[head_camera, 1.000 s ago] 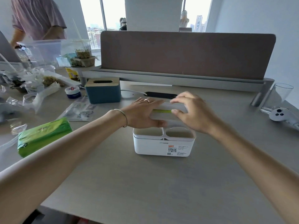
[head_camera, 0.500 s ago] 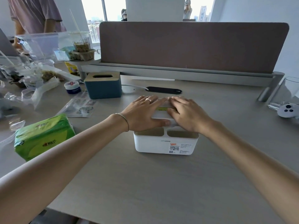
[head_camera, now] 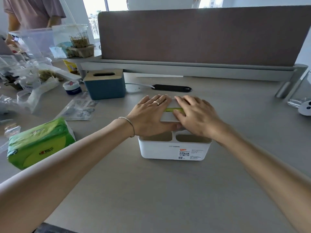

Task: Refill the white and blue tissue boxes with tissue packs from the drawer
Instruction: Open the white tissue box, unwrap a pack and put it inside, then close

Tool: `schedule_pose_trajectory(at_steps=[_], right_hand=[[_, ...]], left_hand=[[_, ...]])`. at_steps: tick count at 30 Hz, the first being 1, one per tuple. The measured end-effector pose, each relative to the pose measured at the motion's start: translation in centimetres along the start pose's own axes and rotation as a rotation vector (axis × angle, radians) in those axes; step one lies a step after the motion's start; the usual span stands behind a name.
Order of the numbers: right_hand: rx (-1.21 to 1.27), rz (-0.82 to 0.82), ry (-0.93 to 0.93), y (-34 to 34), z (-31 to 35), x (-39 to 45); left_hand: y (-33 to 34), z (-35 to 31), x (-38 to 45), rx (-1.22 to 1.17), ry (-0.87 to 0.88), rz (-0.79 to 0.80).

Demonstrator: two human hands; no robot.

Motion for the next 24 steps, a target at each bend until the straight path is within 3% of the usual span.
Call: schedule_pose_trajectory(at_steps=[3,6,8,11,16,24], right_hand=[[0.166,-0.106,0.016,-1.1,-0.3,-0.7],[0.581,-0.189,0.141,-1.6,-2.5,-2.5],[0.77,-0.165,0.272,-0.4,-4.0,-4.0],[1.015,-0.043,0.356,1.5,-3.4,-5.4],[1.124,-0.057,0.412,1.6,-3.7,-5.4],[1.13,-0.182,0.44,-2.8,-12.5,-3.3]], left_hand=[[-0.3,0.4,-0.7,-0.148,-0.058,-0.039],[-1.2,1.8,-3.0,-0.554,-0.19,-0.292],[-0.4,2.4,-5.4,-0.809,-0.329,-0.404],[2.3,1.6,-6.9,-1.198,-0.464,-0.404],[2.5,0.8,-5.9,-1.263,-0.523,-0.479],[0.3,-3.2,4.7,-1.291,-0.327,-0.463]])
Point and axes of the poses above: each hand's wrist, its own x-axis towards the middle knuckle, its own y-axis out of the palm, z = x × y, the point moved 8 cm from there along x, towards the middle knuckle, and after that the axes turned 6 degrees about y, right-handed, at the moved point
